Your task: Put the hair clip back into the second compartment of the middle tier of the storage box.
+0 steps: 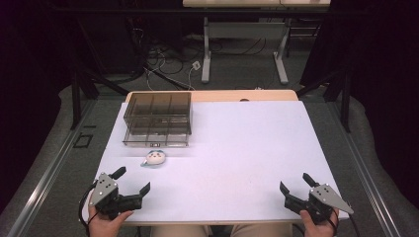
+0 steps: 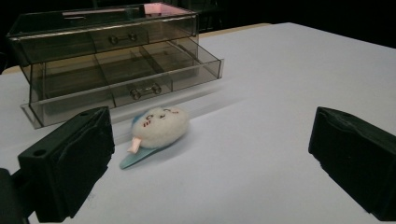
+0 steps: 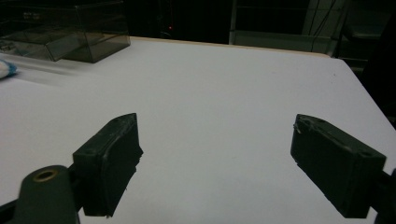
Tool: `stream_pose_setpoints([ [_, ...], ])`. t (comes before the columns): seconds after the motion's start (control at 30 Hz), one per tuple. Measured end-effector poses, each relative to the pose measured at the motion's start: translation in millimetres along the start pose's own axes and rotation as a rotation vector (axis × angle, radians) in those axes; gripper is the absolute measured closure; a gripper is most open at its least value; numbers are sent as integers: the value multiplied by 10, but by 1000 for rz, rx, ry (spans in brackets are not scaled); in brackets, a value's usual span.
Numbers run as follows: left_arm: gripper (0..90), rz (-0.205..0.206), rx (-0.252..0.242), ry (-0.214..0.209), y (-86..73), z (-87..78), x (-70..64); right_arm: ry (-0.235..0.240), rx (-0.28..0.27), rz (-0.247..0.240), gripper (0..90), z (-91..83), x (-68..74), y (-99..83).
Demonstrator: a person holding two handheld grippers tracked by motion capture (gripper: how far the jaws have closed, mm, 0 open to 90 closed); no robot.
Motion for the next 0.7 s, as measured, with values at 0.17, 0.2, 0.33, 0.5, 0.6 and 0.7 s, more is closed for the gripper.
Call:
stream_pose_setpoints([
  [0.17,2,-7,23,-8,-38,57,-3,4,15,2,151,4,28,-32],
  [0.2,2,-16,21,-8,-45,66,-4,10,14,-3,151,13,44,-46],
  [0.33,2,-35,37,-3,-79,80,25,24,34,-7,152,44,78,-93],
  [0.5,2,-41,38,15,-91,69,43,25,34,-27,151,44,113,-82],
  [0.6,3,-37,38,23,-76,58,54,34,27,-40,152,49,137,-84],
  [0.7,2,-49,45,29,-71,63,61,30,32,-47,152,45,132,-99],
])
Point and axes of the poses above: each handheld gripper's, and its own axes: z roughly forward along the jaws, y roughly out of its top, x roughly to its left, the point moved 6 cm from there along z, roughly forward along the jaws, and after that the axes turned 12 degrees about -z, right-handed, at the moved point
